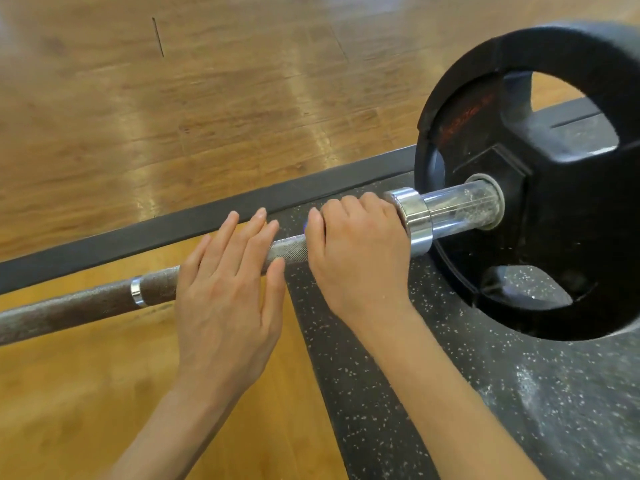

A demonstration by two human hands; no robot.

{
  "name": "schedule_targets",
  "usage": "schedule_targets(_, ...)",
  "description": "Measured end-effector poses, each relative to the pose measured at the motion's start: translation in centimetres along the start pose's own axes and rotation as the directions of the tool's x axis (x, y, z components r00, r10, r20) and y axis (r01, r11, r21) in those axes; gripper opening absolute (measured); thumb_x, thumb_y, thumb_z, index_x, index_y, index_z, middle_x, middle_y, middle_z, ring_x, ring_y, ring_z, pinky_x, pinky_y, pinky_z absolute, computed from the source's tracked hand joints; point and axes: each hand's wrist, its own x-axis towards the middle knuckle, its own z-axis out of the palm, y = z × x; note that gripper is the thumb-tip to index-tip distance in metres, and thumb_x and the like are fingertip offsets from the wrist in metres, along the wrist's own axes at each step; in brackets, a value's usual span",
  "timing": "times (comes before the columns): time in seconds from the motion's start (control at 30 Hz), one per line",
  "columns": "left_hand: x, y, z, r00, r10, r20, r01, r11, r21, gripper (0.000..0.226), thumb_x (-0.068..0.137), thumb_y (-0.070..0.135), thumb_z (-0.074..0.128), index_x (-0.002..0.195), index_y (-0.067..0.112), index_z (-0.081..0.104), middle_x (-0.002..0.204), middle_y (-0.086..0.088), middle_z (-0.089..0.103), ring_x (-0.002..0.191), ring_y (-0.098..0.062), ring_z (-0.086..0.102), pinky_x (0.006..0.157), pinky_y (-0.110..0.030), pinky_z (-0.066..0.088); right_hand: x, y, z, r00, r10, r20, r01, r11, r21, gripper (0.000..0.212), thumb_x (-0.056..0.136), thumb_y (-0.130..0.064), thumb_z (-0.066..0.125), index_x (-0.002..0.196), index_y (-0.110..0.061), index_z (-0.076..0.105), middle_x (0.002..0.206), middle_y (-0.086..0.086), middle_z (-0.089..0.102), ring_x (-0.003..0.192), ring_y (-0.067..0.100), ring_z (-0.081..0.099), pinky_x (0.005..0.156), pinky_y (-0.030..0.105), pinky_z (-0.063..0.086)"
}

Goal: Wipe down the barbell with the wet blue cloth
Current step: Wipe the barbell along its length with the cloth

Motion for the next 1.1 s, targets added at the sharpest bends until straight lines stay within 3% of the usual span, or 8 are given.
schedule_targets(0.1, -0.4, 0.0, 0.0, 1.0, 0.019, 0.002, -0.019, 1.0, 0.023, 0.049, 0.107, 0.033, 0.029, 0.145, 0.013, 0.054, 0.154, -0.001, 0.048, 0.149, -0.023, 0.035, 0.12, -0.041, 0.023, 5.2, -0.4, -2.2, 0.788, 0.04, 0.614, 0.001, 0.998, -0.066, 0.032, 0.1, -0.019, 0.04, 0.068, -0.015, 0.043, 0.068, 0.003, 0.047, 0.068, 0.027, 0.045, 0.059, 0.031, 0.028)
schedule_targets(0.2, -0.8, -0.1, -0.1, 0.999, 0.041, 0.001, -0.041, 0.998, 0.053, 0.05, 0.107, 0.03, 0.029, 0.147, 0.012, 0.051, 0.157, -0.003, 0.044, 0.15, -0.024, 0.032, 0.12, -0.042, 0.023, 6.6, -0.6, -2.4, 0.593, 0.072, 0.802, 0.008, 0.995, -0.095, 0.033, 0.104, -0.024, 0.036, 0.073, -0.015, 0.044, 0.071, 0.002, 0.048, 0.071, 0.025, 0.049, 0.064, 0.032, 0.032)
schedule_targets(0.37, -1.2, 0.1, -0.1, 0.999, 0.045, 0.01, -0.046, 0.997, 0.059, 0.05, 0.106, 0.029, 0.03, 0.149, 0.012, 0.049, 0.159, -0.003, 0.042, 0.151, -0.024, 0.03, 0.12, -0.043, 0.023, -1.4, 0.7, 0.0, 0.998, -0.039, 0.041, 0.041, 0.997, -0.061, 0.035, 0.105, -0.033, 0.041, 0.074, -0.018, 0.046, 0.069, 0.003, 0.053, 0.071, 0.026, 0.049, 0.077, 0.038, 0.039)
schedule_targets(0.53, -1.8, 0.5, -0.2, 0.999, 0.027, 0.025, -0.028, 0.999, 0.047, 0.05, 0.106, 0.03, 0.03, 0.149, 0.013, 0.049, 0.159, -0.002, 0.042, 0.152, -0.024, 0.028, 0.12, -0.044, 0.024, -5.9, 1.4, 3.7, 0.979, 0.013, -0.202, 0.049, 0.953, 0.297, 0.036, 0.109, -0.034, 0.04, 0.124, -0.01, 0.061, 0.125, 0.008, 0.065, 0.132, 0.028, 0.048, 0.122, 0.045, 0.02)
schedule_targets(0.7, -2.3, 0.8, -0.3, 0.999, 0.017, 0.048, -0.019, 0.999, 0.036, 0.05, 0.106, 0.033, 0.03, 0.149, 0.014, 0.049, 0.158, -0.001, 0.043, 0.153, -0.024, 0.026, 0.121, -0.044, 0.02, -6.3, 0.9, 2.9, 0.968, 0.14, -0.209, -0.003, 0.837, 0.547, 0.029, 0.109, -0.021, 0.034, 0.12, -0.011, 0.058, 0.121, 0.006, 0.065, 0.131, 0.023, 0.048, 0.124, 0.037, 0.013)
schedule_targets(0.8, -2.6, 0.9, -0.4, 0.999, -0.004, 0.047, 0.003, 1.0, 0.012, 0.053, 0.106, 0.036, 0.027, 0.15, 0.014, 0.047, 0.161, 0.0, 0.039, 0.155, -0.025, 0.021, 0.123, -0.045, 0.015, -6.1, 0.1, 0.2, 0.957, 0.269, -0.111, -0.106, 0.679, 0.726, 0.031, 0.108, -0.019, 0.035, 0.109, -0.014, 0.065, 0.113, -0.012, 0.061, 0.11, 0.022, 0.058, 0.113, 0.036, 0.034)
schedule_targets(0.93, -2.2, 1.7, -0.5, 0.998, 0.016, 0.068, -0.016, 1.0, 0.002, 0.058, 0.108, 0.04, 0.02, 0.156, 0.012, 0.037, 0.167, 0.0, 0.026, 0.157, -0.024, 0.01, 0.126, -0.043, 0.006, -5.9, 0.4, -5.1, 0.893, 0.45, 0.01, -0.22, 0.418, 0.882, 0.029, 0.11, -0.021, 0.036, 0.105, -0.025, 0.064, 0.1, -0.009, 0.07, 0.073, 0.01, 0.06, 0.06, 0.014, 0.045)
schedule_targets(1.1, 0.4, 3.5, 0.6, 0.994, 0.088, 0.06, -0.089, 0.996, 0.019, 0.056, 0.109, 0.038, 0.022, 0.156, 0.012, 0.037, 0.166, -0.004, 0.028, 0.156, -0.026, 0.018, 0.125, -0.043, 0.015, -4.5, 4.1, -5.8, 0.91, 0.266, -0.317, -0.006, 0.774, 0.633, 0.025, 0.11, -0.026, 0.034, 0.115, -0.022, 0.058, 0.115, -0.007, 0.063, 0.101, 0.026, 0.064, 0.088, 0.049, 0.054)
